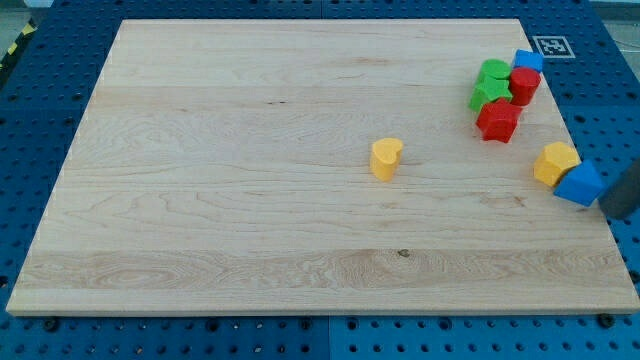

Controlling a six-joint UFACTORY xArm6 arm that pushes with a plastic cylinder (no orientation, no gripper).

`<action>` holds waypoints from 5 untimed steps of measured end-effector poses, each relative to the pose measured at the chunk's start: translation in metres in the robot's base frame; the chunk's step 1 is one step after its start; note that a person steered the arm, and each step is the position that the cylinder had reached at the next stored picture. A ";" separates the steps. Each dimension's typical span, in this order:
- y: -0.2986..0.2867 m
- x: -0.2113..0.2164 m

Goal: Separate the triangle from the hexagon

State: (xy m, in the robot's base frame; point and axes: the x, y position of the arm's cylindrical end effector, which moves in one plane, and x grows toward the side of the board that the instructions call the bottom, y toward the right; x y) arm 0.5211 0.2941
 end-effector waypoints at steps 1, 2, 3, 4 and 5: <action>-0.048 -0.017; -0.051 -0.016; -0.025 -0.009; -0.027 -0.024; -0.052 -0.045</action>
State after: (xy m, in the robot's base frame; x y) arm 0.4765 0.2417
